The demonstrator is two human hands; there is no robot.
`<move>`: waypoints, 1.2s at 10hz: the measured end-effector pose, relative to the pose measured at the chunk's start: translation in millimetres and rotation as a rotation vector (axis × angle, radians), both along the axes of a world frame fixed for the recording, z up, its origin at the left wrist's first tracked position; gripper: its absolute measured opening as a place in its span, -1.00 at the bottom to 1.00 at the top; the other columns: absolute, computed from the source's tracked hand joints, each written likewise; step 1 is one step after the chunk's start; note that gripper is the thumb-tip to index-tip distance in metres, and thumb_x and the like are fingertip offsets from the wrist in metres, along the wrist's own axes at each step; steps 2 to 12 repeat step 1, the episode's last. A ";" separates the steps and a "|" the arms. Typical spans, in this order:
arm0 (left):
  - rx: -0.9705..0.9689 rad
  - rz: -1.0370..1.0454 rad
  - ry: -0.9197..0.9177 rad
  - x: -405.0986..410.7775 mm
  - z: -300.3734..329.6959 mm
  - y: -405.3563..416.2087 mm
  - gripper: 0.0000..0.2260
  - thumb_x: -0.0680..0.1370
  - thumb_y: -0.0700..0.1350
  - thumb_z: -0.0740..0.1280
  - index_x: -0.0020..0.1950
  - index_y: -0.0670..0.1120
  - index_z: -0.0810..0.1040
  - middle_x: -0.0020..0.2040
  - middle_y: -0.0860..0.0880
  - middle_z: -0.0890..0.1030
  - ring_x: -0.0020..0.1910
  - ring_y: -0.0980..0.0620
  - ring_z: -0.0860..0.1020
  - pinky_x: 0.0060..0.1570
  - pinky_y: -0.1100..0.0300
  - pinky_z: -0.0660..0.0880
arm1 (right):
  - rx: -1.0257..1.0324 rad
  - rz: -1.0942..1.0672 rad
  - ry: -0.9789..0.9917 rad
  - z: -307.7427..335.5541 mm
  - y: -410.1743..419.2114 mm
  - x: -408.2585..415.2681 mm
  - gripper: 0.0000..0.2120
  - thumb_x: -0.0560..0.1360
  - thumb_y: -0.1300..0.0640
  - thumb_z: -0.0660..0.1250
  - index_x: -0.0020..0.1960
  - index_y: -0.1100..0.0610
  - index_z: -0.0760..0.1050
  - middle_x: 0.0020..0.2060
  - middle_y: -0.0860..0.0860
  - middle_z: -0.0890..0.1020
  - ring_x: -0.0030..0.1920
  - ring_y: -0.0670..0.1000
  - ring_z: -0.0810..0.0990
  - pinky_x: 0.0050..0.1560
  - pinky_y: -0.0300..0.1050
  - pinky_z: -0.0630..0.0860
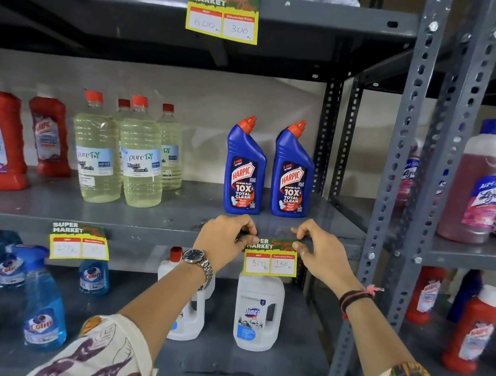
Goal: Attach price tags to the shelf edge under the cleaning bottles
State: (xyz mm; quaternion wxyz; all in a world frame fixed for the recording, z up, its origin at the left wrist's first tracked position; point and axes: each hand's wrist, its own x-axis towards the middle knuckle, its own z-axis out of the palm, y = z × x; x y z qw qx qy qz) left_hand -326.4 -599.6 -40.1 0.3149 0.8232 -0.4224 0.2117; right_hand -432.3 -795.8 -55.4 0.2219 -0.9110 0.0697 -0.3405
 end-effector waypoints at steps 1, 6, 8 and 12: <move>0.061 0.027 -0.064 -1.2 9.0 4.5 -0.74 0.43 0.15 0.36 -0.01 0.03 0.51 -0.08 0.06 0.65 -0.11 0.10 0.56 0.07 0.06 0.52 | 0.030 0.038 0.134 24.2 1.1 -6.0 -0.88 0.53 0.08 0.27 -0.01 -0.01 0.33 0.13 -0.01 0.62 0.01 -0.01 0.57 -0.07 -0.10 0.46; 0.061 0.027 -0.064 -1.2 9.0 4.5 -0.74 0.43 0.15 0.36 -0.01 0.03 0.51 -0.08 0.06 0.65 -0.11 0.10 0.56 0.07 0.06 0.52 | 0.030 0.038 0.134 24.2 1.1 -6.0 -0.88 0.53 0.08 0.27 -0.01 -0.01 0.33 0.13 -0.01 0.62 0.01 -0.01 0.57 -0.07 -0.10 0.46; 0.061 0.027 -0.064 -1.2 9.0 4.5 -0.74 0.43 0.15 0.36 -0.01 0.03 0.51 -0.08 0.06 0.65 -0.11 0.10 0.56 0.07 0.06 0.52 | 0.030 0.038 0.134 24.2 1.1 -6.0 -0.88 0.53 0.08 0.27 -0.01 -0.01 0.33 0.13 -0.01 0.62 0.01 -0.01 0.57 -0.07 -0.10 0.46; 0.061 0.027 -0.064 -1.2 9.0 4.5 -0.74 0.43 0.15 0.36 -0.01 0.03 0.51 -0.08 0.06 0.65 -0.11 0.10 0.56 0.07 0.06 0.52 | 0.030 0.038 0.134 24.2 1.1 -6.0 -0.88 0.53 0.08 0.27 -0.01 -0.01 0.33 0.13 -0.01 0.62 0.01 -0.01 0.57 -0.07 -0.10 0.46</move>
